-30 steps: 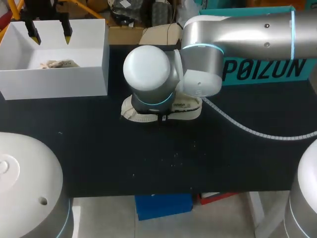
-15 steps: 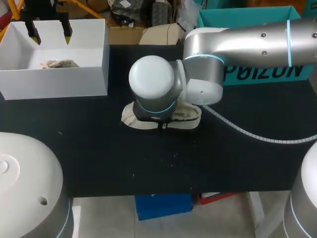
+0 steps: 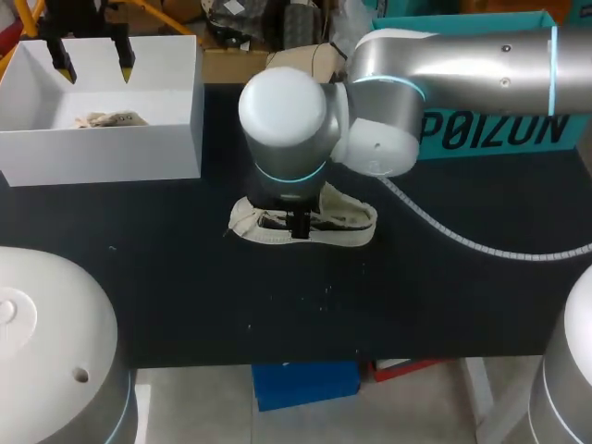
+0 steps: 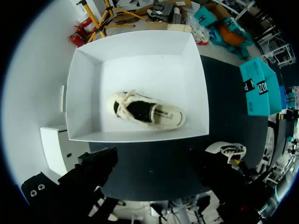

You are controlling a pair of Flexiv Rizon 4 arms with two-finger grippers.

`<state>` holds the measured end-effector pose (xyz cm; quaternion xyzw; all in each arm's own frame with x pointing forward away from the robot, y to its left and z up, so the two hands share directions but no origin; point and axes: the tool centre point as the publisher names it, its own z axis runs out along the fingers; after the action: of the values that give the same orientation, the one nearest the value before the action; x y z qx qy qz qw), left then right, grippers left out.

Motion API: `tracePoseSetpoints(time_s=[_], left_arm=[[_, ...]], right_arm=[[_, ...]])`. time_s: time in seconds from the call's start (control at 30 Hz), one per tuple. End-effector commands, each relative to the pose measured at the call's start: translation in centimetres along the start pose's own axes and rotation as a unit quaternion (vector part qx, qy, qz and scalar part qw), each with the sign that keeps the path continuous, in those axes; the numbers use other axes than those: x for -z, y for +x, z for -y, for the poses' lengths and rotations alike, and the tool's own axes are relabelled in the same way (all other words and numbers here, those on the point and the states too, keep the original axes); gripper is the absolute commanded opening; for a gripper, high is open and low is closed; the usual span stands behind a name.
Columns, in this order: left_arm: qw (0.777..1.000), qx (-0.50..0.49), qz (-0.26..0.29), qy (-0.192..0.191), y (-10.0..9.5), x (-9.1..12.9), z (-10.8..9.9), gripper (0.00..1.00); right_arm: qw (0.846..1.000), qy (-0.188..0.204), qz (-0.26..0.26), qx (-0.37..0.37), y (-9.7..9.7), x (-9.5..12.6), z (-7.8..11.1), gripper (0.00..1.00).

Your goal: Take the shoe out of the shoebox, open the shoe tongue, remove and reinsert the insole, then place the shoe into the shoebox

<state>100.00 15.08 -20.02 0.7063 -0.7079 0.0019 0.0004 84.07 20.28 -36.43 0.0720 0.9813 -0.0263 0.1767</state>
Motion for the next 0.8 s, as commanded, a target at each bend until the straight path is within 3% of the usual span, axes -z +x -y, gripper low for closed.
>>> tracePoseSetpoints(time_s=[0.03,0.2,0.43,0.47,0.8], left_arm=[[1.0,0.001,0.001,-0.001,0.0,0.0,0.0,1.0],[1.0,0.001,0.001,-0.001,0.0,0.0,0.0,1.0],[1.0,0.001,0.001,-0.001,0.0,0.0,0.0,1.0],[1.0,0.001,0.001,-0.001,0.0,0.0,0.0,1.0],[1.0,0.001,0.001,-0.001,0.0,0.0,0.0,1.0]], right_arm=[[0.999,-0.048,-0.018,0.011,-1.0,3.4,2.1,1.0],[0.984,-0.16,-0.069,0.027,-1.9,5.6,3.8,1.0],[0.961,-0.247,-0.117,0.049,-3.4,6.1,7.9,1.0],[0.958,-0.256,-0.117,0.047,-3.7,6.1,8.6,1.0],[0.958,-0.256,-0.117,0.047,-3.7,6.1,8.6,1.0]])
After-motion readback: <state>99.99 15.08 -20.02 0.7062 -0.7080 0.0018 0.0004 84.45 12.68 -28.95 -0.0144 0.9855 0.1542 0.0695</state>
